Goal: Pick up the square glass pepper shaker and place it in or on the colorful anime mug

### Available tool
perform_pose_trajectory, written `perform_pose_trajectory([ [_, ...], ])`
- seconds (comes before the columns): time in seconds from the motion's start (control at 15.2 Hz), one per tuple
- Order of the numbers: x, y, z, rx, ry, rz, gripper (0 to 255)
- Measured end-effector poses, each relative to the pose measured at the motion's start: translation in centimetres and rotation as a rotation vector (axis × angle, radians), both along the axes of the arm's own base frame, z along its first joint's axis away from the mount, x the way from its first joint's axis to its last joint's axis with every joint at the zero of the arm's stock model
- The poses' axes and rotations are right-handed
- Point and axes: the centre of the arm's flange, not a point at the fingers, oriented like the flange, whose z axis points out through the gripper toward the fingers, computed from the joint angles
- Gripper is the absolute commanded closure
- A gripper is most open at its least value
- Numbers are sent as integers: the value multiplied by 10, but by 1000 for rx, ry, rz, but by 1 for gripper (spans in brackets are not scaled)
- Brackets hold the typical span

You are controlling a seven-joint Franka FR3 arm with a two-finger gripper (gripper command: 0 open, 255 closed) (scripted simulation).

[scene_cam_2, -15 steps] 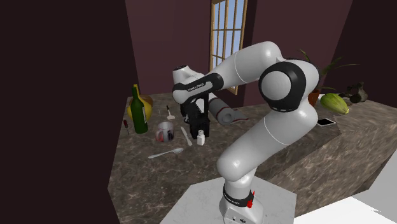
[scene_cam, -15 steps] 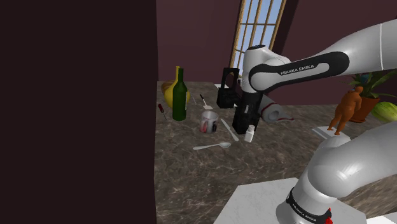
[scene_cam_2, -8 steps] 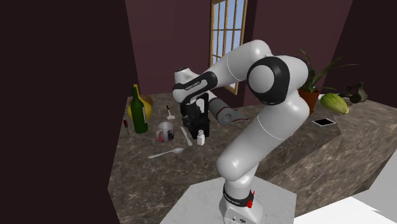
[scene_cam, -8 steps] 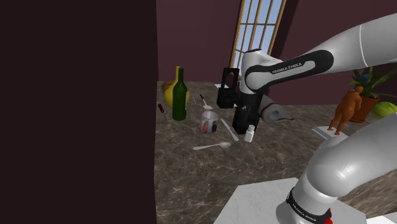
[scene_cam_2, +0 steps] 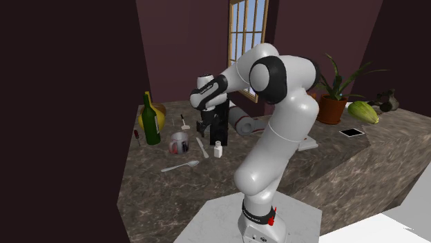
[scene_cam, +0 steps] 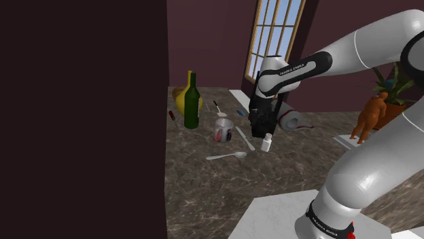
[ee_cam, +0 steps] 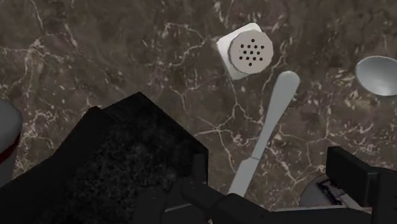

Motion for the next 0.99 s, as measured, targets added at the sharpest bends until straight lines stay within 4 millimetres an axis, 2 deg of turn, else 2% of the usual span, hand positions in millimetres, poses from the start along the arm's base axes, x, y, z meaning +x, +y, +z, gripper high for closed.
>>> perform_pose_trajectory([
  [0.07,-16,-4,-35,28,73,-14,0],
  [0.13,-20,-2,-52,49,127,-22,0],
  [0.4,-26,0,-74,68,178,-30,0],
  [0.73,-25,0,-76,69,181,-30,0],
  [0.79,-25,0,-76,69,181,-30,255],
  [0.99,-25,0,-76,69,181,-30,255],
])
